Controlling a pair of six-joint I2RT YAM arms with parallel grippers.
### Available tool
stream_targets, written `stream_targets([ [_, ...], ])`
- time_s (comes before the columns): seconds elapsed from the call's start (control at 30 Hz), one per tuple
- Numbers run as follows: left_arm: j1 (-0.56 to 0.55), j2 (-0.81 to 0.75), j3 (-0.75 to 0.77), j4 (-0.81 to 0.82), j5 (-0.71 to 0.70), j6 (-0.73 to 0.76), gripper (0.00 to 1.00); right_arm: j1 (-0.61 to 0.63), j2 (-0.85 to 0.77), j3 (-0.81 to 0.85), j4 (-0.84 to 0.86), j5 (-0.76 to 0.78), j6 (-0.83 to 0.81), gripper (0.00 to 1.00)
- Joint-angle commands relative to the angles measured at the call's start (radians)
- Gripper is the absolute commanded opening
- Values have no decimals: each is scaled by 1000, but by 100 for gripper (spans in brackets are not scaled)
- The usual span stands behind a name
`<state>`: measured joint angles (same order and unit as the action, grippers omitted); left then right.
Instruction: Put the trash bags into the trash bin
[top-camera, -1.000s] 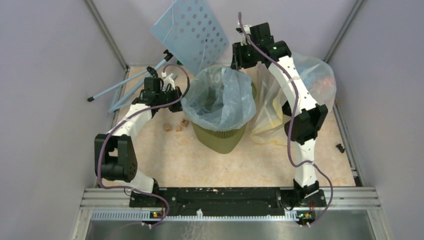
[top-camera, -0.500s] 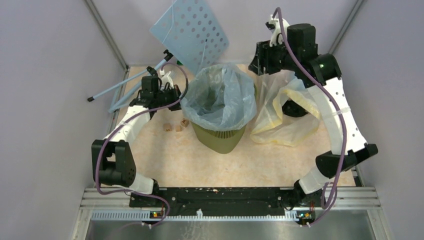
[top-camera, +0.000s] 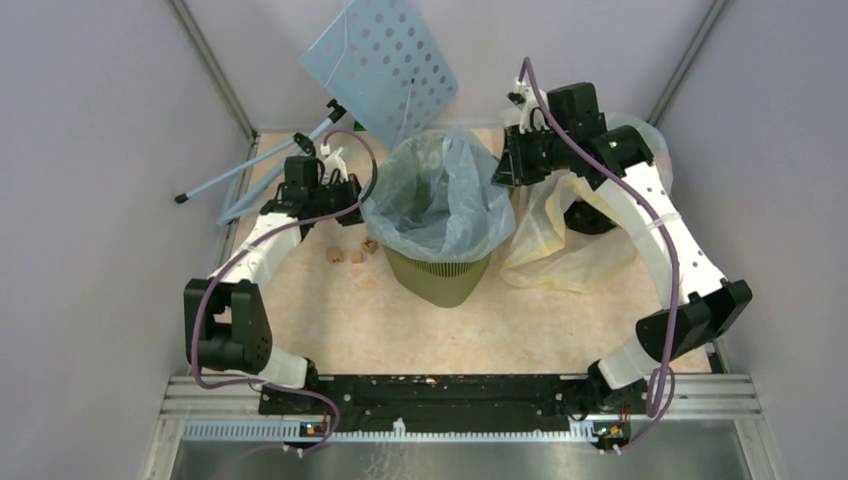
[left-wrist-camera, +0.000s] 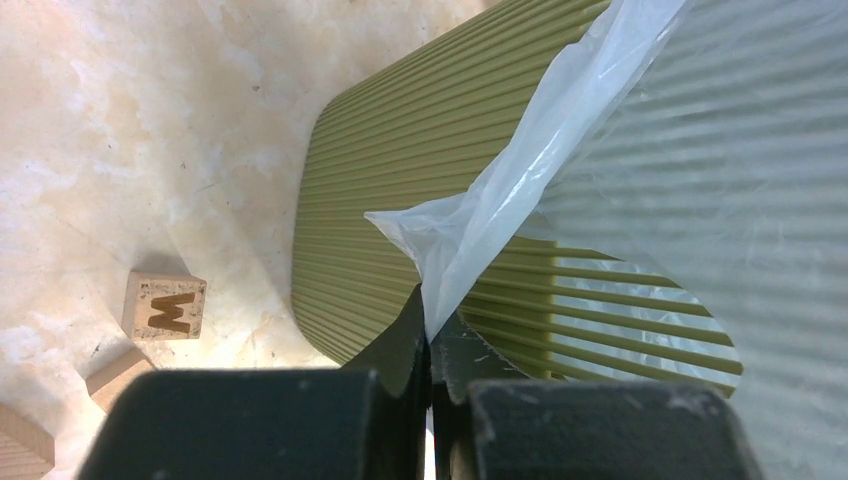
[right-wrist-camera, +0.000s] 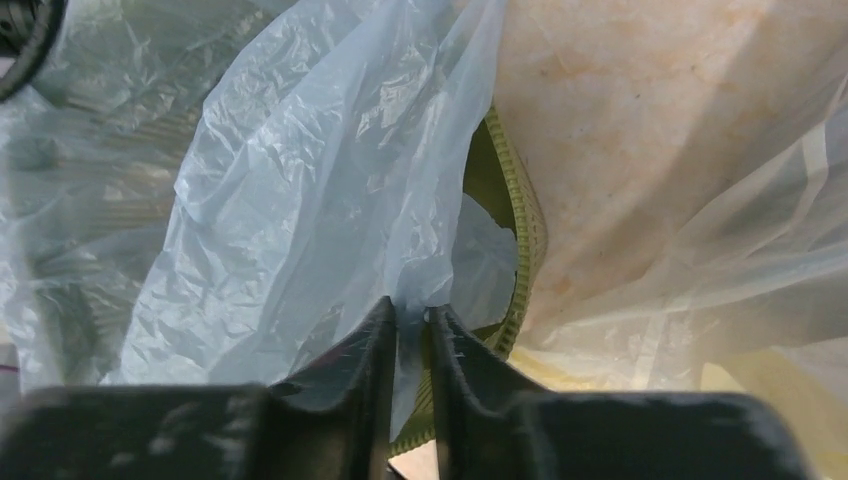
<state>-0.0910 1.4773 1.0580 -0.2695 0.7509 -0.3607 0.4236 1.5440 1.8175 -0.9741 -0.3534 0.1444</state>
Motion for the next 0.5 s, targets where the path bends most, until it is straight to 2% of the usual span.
stream_targets([
  [0.0, 7, -38, -12, 31, 4, 12, 0, 10, -68, -2, 35, -14, 23, 9],
  [0.1, 7, -42, -12, 23, -4, 15, 0, 9, -94, 1, 34, 40, 31, 0],
  [0.27, 7, -41, -19, 19, -10, 19, 0, -14, -138, 2, 22, 84, 34, 0],
  [0.47, 7, -27, -44, 34, -9, 20, 0, -52, -219, -132, 61, 121, 37, 0],
])
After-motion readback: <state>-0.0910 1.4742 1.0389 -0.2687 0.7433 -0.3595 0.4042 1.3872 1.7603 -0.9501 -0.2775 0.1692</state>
